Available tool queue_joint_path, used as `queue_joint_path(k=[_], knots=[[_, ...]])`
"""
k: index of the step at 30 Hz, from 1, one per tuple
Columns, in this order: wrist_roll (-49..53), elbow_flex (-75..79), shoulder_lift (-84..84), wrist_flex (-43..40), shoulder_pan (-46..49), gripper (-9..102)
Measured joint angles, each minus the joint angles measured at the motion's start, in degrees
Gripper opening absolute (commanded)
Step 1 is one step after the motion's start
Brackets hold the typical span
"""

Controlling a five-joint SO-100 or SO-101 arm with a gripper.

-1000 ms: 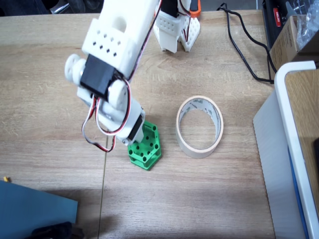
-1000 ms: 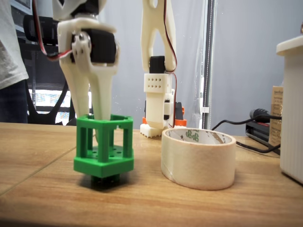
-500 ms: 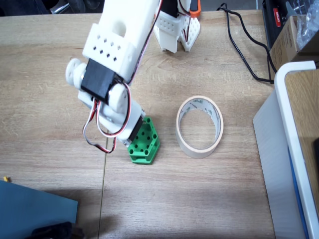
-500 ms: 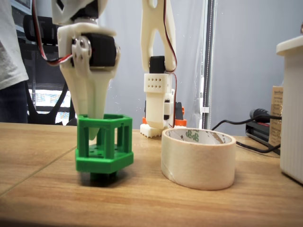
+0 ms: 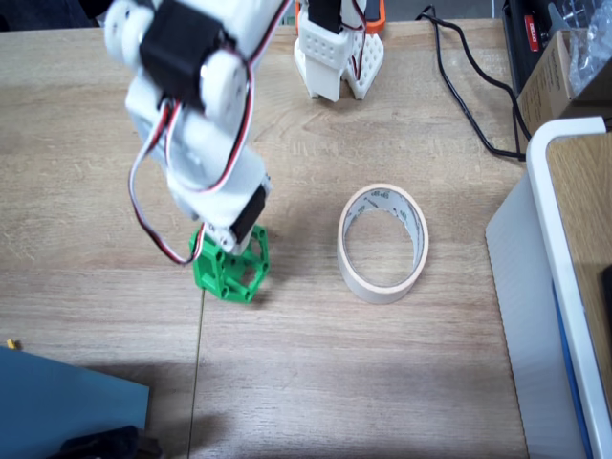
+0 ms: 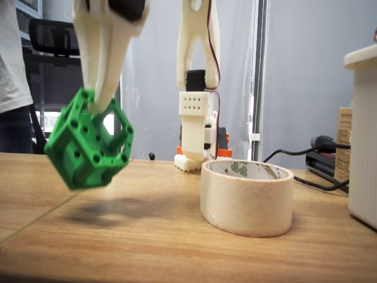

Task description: Grasp a component and put it in the bin.

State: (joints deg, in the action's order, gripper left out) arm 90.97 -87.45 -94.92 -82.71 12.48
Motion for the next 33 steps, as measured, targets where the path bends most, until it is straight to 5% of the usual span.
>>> queue_joint_path(k=[20,33], knots=[[-0.44,0.0,-12.04,-0.44,-20.13,0],[-16.96,-0.44,-12.3,-0.44,-30.32,0]])
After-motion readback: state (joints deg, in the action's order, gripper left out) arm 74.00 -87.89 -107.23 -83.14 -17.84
